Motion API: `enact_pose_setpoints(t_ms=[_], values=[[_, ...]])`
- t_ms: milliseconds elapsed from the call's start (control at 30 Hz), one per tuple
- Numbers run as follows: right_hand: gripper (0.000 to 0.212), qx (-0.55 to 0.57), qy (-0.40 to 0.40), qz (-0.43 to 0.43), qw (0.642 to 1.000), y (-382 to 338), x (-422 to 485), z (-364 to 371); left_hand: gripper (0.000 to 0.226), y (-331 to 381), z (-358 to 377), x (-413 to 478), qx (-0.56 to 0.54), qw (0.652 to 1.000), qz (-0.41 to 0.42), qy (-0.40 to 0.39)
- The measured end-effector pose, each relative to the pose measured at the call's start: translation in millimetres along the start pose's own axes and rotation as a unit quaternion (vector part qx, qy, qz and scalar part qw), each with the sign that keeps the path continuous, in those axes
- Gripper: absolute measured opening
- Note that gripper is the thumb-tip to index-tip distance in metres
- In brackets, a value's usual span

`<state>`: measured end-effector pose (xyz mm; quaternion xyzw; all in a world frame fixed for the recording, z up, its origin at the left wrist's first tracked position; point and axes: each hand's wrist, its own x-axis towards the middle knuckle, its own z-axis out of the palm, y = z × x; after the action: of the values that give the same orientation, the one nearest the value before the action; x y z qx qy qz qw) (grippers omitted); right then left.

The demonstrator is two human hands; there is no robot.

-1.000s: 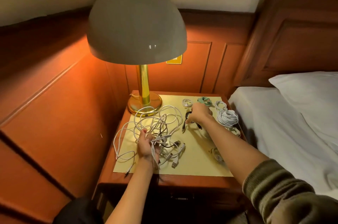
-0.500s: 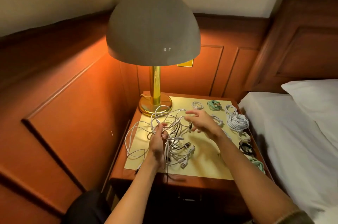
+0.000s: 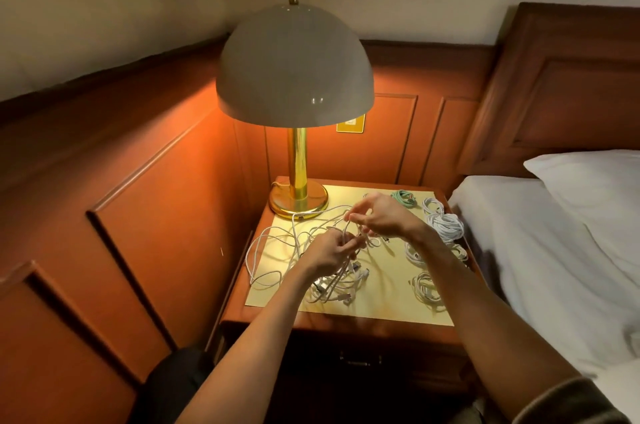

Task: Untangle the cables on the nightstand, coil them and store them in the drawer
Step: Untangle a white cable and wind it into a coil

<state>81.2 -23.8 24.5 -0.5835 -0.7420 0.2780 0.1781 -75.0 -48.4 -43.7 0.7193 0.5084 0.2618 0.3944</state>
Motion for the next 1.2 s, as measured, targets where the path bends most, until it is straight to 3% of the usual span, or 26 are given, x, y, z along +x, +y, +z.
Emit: enact_pose_setpoints(t_ms=[67,167,233,300,367,433,567,633,700,733,800,867,967,1033,1133,1200], values=[[0.01,-0.058,-0.017,-0.019,0.998,2.4,-5.8,-5.1,0.026,-7.6,-0.8,-3.6,-0.074,0.997,-0.011,0.006],[0.006,-0.076,0.064,-0.05,0.994,3.8,-11.9,-15.4,0.021,-9.8,-7.8,-13.9,-0.216,0.976,-0.013,-0.021],[0.007,0.006,0.139,-0.078,0.987,-1.8,-15.4,-30.3,0.034,-14.4,-9.9,-16.2,-0.368,0.929,-0.036,-0.012],[0.008,0.095,0.201,-0.096,0.97,-13.2,-20.8,-49.5,0.035,-14.0,-9.6,-15.7,-0.511,0.853,-0.093,0.055],[0.008,0.15,0.246,-0.101,0.952,-28.3,-27.7,-66.7,0.037,-12.7,-7.2,-8.5,-0.569,0.795,-0.16,0.14],[0.006,0.202,0.264,-0.116,0.936,-43.2,-34.3,-80.9,0.04,-6.4,-6.6,-1.4,-0.566,0.773,-0.216,0.187],[0.005,0.311,0.264,-0.152,0.9,-68.2,-46.6,-105.0,0.025,-1.0,-11.9,9.3,-0.426,0.843,-0.23,0.234],[0.006,0.345,0.248,-0.158,0.891,-74.3,-49.0,-111.8,0.028,-0.2,-20.8,11.0,-0.262,0.905,-0.202,0.267],[0.007,0.36,0.239,-0.146,0.89,-77.4,-48.5,-115.8,0.04,4.6,-35.2,8.0,-0.083,0.935,-0.163,0.303],[0.007,0.366,0.236,-0.137,0.89,-78.3,-48.4,-116.8,0.047,9.0,-43.5,4.1,-0.051,0.936,-0.121,0.326],[0.007,0.388,0.223,-0.131,0.885,-81.6,-50.2,-117.3,0.058,21.5,-54.9,-3.2,-0.088,0.946,0.03,0.31],[0.008,0.411,0.203,-0.14,0.878,-88.5,-54.3,-116.1,0.065,40.6,-56.5,-10.6,-0.084,0.965,0.155,0.195],[0.004,0.456,0.174,-0.175,0.855,-104.4,-61.5,-113.1,0.068,62.6,-42.4,-5.6,0.041,0.975,0.197,0.096],[0.003,0.463,0.17,-0.204,0.846,-113.5,-65.0,-113.2,0.037,70.6,-35.3,5.4,0.056,0.97,0.208,0.108],[0.009,0.438,0.207,-0.214,0.848,-113.2,-69.7,-119.5,0.047,75.9,-40.1,20.3,-0.004,0.952,0.206,0.228],[0.017,0.363,0.255,-0.193,0.875,-103.5,-73.7,-124.2,0.044,77.4,-50.9,26.3,-0.009,0.929,0.201,0.311]])
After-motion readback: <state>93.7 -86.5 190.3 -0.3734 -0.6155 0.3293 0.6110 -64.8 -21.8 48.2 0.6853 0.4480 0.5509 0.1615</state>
